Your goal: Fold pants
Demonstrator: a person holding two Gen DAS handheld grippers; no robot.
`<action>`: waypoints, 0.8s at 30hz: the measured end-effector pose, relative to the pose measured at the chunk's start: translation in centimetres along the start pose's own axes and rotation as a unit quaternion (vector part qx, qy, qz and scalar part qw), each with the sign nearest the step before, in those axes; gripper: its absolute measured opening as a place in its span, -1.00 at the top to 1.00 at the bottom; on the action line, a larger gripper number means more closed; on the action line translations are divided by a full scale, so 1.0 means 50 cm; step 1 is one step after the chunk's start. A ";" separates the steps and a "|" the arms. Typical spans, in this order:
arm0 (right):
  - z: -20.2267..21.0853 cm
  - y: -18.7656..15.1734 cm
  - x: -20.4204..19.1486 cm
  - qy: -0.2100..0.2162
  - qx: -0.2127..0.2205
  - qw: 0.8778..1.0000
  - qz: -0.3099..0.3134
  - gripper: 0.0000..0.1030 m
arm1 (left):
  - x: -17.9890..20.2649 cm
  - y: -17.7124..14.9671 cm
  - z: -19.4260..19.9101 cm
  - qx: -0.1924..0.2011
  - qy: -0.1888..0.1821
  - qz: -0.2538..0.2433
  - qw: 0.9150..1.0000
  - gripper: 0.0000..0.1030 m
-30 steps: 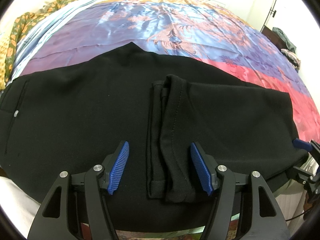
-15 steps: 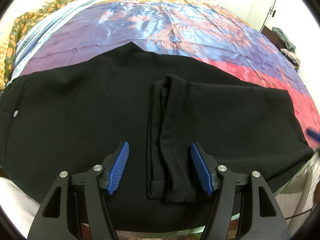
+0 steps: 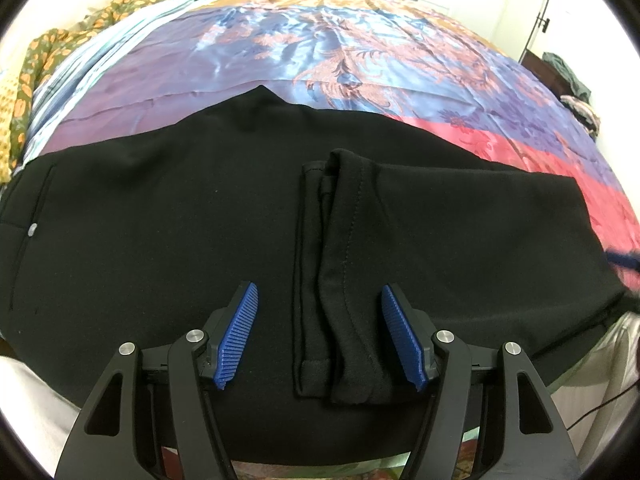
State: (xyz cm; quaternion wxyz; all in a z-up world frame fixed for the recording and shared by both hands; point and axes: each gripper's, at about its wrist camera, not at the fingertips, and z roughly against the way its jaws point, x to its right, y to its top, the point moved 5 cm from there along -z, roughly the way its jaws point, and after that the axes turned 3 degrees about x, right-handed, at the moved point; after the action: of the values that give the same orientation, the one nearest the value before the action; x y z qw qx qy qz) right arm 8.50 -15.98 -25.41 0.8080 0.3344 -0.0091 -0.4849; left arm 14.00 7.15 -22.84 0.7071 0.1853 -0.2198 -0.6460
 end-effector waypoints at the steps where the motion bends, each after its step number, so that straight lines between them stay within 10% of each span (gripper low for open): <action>1: 0.024 0.020 -0.012 0.001 0.027 1.000 0.012 -0.98 | 0.001 0.000 0.000 0.000 0.001 0.000 1.000 -0.31; 5: 0.031 0.085 -0.034 0.022 0.055 0.998 0.038 -0.98 | 0.003 0.001 -0.001 -0.001 0.003 0.000 1.000 -0.31; 10: -0.102 0.066 0.049 -0.016 -0.053 0.998 -0.025 -0.99 | 0.005 0.001 -0.002 0.000 -0.001 -0.002 1.000 -0.32; 24: 0.057 -0.017 0.107 -0.097 0.085 0.979 -0.160 -0.98 | 0.005 0.001 0.000 0.000 0.001 0.000 1.000 -0.32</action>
State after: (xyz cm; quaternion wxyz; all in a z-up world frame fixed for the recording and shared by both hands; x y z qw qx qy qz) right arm 9.70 -21.99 -25.32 0.6841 0.3506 -0.0747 -0.6353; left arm 14.06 6.93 -22.81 0.7071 0.1858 -0.2189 -0.6462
